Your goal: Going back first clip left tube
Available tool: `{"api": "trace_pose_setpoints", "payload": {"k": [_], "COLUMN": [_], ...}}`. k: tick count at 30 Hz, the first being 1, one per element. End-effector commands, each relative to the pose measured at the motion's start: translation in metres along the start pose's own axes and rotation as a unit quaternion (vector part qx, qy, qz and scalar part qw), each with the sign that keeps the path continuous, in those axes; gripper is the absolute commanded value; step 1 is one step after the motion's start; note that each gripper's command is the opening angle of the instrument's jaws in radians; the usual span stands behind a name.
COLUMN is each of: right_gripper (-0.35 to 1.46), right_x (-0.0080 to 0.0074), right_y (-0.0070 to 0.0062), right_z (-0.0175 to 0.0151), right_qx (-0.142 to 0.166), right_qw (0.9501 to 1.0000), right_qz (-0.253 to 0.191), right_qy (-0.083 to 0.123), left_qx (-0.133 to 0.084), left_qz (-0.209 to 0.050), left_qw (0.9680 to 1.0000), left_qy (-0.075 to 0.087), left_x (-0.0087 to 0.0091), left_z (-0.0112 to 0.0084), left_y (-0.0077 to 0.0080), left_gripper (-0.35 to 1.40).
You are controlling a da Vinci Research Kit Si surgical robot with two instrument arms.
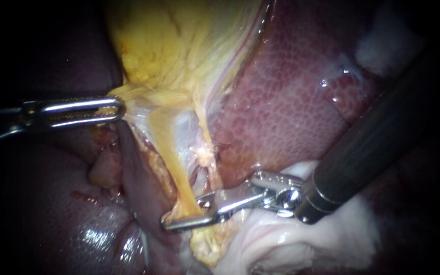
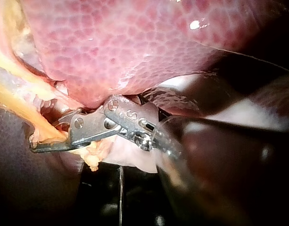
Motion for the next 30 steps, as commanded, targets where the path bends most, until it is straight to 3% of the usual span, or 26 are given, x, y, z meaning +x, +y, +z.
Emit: {"api": "trace_pose_setpoints", "payload": {"k": [1,8,9,11,13,15,22,30], "right_gripper": [-0.35,-0.35,-0.28,0.21,0.42,0.51,0.60,0.60], "right_x": [0.0000,0.0000,0.0001,0.0002,0.0005,0.0009,0.0024,0.0036], "right_y": [0.0000,0.0000,0.0000,0.0001,0.0004,0.0007,0.0017,0.0012], "right_z": [0.0000,0.0000,0.0001,0.0002,0.0003,0.0002,-0.0013,-0.0045], "right_qx": [0.000,0.001,0.002,-0.016,-0.025,-0.038,-0.084,-0.103], "right_qw": [1.0000,1.0000,1.0000,0.9998,0.9996,0.9991,0.9954,0.9927], "right_qz": [0.000,0.000,0.000,0.000,0.001,-0.007,-0.036,-0.051], "right_qy": [0.000,0.000,-0.001,0.007,0.011,0.016,0.031,0.037], "left_qx": [0.000,0.000,0.000,0.000,-0.001,-0.001,-0.003,-0.003], "left_qz": [0.000,0.000,0.000,0.000,0.000,0.000,0.000,0.000], "left_qw": [1.0000,1.0000,1.0000,1.0000,1.0000,1.0000,1.0000,1.0000], "left_qy": [0.000,0.000,0.000,0.000,0.000,-0.001,-0.001,-0.001], "left_x": [0.0000,0.0000,0.0000,0.0001,0.0001,0.0001,0.0001,0.0001], "left_z": [0.0000,0.0000,0.0000,0.0000,0.0001,0.0001,0.0001,0.0000], "left_y": [0.0000,0.0000,0.0000,-0.0001,-0.0003,-0.0005,-0.0009,-0.0010], "left_gripper": [-0.35,-0.35,-0.35,-0.35,-0.35,-0.35,-0.35,-0.35]}}
